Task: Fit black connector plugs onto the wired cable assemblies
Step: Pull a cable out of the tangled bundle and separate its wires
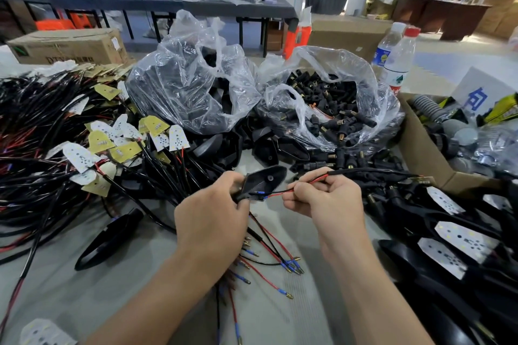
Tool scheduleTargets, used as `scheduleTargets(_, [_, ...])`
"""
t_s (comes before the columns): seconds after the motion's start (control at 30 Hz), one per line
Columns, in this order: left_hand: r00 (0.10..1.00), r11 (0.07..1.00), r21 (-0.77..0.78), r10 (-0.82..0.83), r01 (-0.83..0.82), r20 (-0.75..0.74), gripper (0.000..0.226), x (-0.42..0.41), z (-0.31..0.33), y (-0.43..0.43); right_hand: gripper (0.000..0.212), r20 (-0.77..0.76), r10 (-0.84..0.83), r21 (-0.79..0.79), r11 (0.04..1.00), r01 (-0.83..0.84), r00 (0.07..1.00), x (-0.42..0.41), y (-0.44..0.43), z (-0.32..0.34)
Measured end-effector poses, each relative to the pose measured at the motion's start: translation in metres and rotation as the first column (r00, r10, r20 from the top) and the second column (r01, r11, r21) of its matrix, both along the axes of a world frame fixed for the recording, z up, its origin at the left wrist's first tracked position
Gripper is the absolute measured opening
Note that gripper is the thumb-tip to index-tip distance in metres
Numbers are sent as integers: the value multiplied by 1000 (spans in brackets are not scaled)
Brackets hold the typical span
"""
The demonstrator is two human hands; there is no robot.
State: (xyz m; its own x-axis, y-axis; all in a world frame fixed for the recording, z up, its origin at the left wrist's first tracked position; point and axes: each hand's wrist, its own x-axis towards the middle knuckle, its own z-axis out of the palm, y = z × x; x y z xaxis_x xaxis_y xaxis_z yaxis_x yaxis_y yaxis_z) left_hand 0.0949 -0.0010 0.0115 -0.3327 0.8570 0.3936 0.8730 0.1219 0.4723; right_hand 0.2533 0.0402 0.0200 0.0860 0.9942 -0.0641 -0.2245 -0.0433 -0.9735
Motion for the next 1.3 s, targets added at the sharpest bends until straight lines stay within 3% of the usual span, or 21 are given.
scheduleTargets(0.2, [910, 985, 41, -173, 170, 376, 33, -16, -12, 9, 11, 24, -21, 5, 1000, 21, 999, 1, -1, 1])
scheduleTargets(0.37, [815, 953, 71, -288, 293, 503, 37, -16, -15, 10, 21, -206, 91, -51, 993, -104, 974, 1, -3, 9])
scheduleTargets(0.5, [692, 934, 148, -342, 325, 636, 43, -12, -10, 11, 24, -346, 44, -65, 995, -70, 937, 3, -1, 11])
scheduleTargets(0.6, [650, 923, 231, -382, 309, 657, 46, -10, -8, 11, 24, -285, 23, -30, 999, -33, 958, 3, -1, 10])
scheduleTargets(0.77, [608, 924, 288, -382, 251, 696, 48, -7, -6, 9, 23, -176, 101, -92, 989, -119, 979, 7, -3, 13])
scheduleTargets(1.0, [618, 924, 315, -380, 217, 688, 47, -4, -7, 8, 20, -308, 134, -195, 960, -200, 942, 5, -3, 11])
scheduleTargets(1.2, [569, 925, 273, -379, 265, 730, 41, -6, -9, 7, 16, 0, 83, -41, 996, -82, 997, -5, -9, 3])
scheduleTargets(1.3, [509, 902, 303, -426, 309, 748, 32, -7, -3, 6, 16, 15, 75, 19, 997, -75, 997, -9, -12, 3])
